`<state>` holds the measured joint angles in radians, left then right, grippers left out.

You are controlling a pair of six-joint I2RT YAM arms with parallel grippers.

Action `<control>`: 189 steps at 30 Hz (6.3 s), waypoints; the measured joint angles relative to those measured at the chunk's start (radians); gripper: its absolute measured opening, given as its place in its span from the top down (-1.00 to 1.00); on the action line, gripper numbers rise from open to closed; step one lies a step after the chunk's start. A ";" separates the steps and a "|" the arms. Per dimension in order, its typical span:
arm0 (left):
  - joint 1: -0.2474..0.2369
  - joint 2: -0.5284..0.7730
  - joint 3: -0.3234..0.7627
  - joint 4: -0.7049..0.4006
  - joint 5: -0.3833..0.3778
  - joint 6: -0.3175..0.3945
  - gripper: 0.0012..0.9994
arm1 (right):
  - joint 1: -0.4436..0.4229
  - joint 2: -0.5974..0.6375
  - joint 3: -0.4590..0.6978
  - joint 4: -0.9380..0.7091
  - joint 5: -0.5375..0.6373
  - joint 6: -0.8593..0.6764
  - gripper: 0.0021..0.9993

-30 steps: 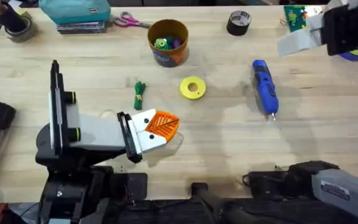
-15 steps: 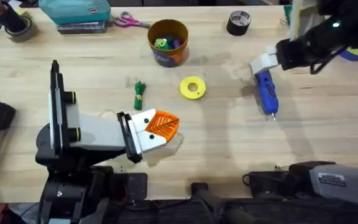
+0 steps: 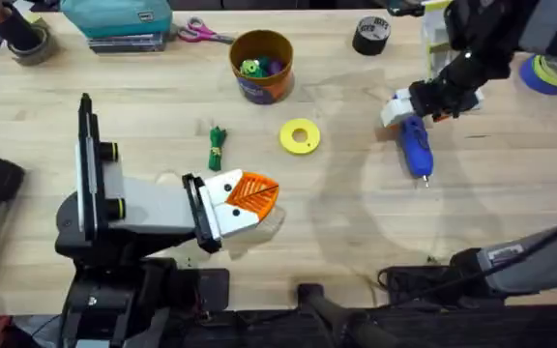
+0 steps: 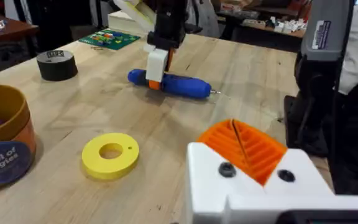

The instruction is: Pick up the gripper from the table and insert it into the empty holder that is missing its gripper. Then pick up a screw, insert it into the mounting hole, and use the screwdriver to tighten it. Finally, clean up the table by picking up the vegetable and placing it into the bucket.

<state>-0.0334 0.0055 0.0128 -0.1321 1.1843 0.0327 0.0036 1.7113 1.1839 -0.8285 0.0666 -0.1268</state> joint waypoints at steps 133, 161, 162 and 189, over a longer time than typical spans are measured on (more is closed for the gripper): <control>0.000 0.000 0.000 0.000 0.001 0.000 0.98 | 0.591 -0.450 0.078 1.308 -1.033 0.396 0.96; 0.000 0.000 0.000 0.000 0.001 0.000 0.98 | 0.703 -0.450 -0.124 1.530 -1.101 0.344 0.96; 0.000 0.000 0.000 0.000 0.001 0.000 0.98 | 0.705 -0.450 -0.139 1.554 -1.101 0.345 0.96; 0.000 0.000 0.000 0.000 0.001 0.000 0.98 | 0.748 -0.429 -0.204 1.610 -1.080 0.380 0.96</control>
<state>-0.0334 0.0055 0.0128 -0.1326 1.1854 0.0326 0.7517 1.2823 0.9794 0.7820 -1.0132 0.2535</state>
